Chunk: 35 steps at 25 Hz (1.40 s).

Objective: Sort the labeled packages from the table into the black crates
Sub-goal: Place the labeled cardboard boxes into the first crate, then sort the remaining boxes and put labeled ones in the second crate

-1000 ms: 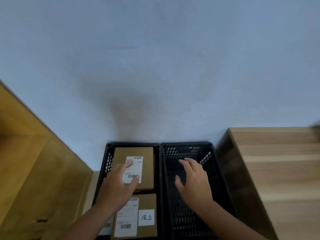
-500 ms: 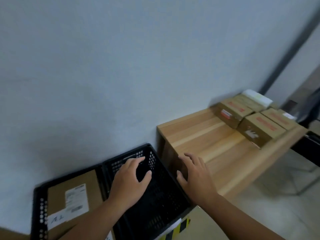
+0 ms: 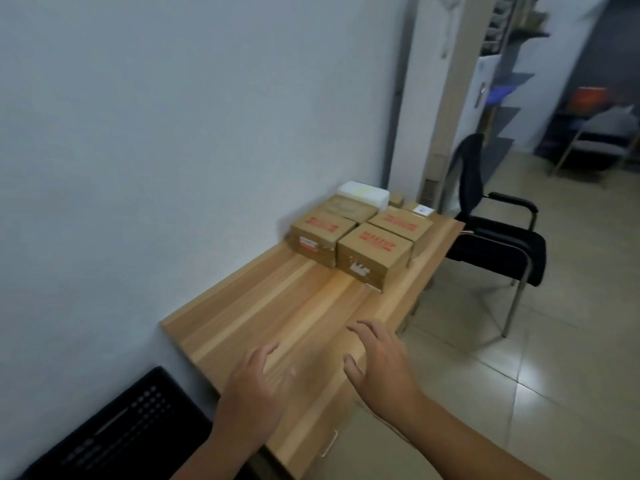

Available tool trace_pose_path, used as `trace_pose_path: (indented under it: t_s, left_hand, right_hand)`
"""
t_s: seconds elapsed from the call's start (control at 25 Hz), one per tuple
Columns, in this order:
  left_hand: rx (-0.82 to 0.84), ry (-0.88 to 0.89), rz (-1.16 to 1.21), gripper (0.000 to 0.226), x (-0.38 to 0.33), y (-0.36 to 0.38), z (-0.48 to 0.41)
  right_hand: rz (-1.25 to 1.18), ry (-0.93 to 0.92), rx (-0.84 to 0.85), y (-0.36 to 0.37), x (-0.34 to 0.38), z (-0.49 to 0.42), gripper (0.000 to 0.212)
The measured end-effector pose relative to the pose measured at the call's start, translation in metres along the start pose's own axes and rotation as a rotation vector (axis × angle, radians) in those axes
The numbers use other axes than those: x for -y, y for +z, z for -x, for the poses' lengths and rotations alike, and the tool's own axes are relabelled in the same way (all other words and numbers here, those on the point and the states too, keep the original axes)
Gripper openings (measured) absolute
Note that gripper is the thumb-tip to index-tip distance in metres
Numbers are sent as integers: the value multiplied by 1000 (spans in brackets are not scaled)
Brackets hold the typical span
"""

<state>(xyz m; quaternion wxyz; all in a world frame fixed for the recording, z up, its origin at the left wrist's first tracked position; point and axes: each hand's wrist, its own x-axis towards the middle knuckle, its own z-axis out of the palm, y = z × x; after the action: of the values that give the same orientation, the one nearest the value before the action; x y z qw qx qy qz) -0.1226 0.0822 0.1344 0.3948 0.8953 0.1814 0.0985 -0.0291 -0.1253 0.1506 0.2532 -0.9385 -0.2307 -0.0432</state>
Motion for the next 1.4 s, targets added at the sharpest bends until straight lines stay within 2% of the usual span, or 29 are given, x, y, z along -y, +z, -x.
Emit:
trace_pose_path:
  t_s: [0.24, 0.48, 0.84, 1.2, 1.4]
  left_hand:
    - [63, -20, 3, 57, -78, 84, -55]
    - [71, -46, 54, 57, -117, 151, -143]
    - [96, -92, 162, 55, -167, 234, -322]
    - [29, -100, 58, 58, -213, 285, -449]
    - [-22, -130, 9, 53, -255, 343, -512]
  right_hand:
    - [-2, 88, -24, -56, -120, -33, 50]
    - [12, 136, 23, -64, -202, -86, 50]
    - [74, 126, 39, -74, -299, -263, 49]
    - [32, 46, 88, -71, -373, -409, 49]
    - [-33, -10, 116, -72, -461, -482, 50]
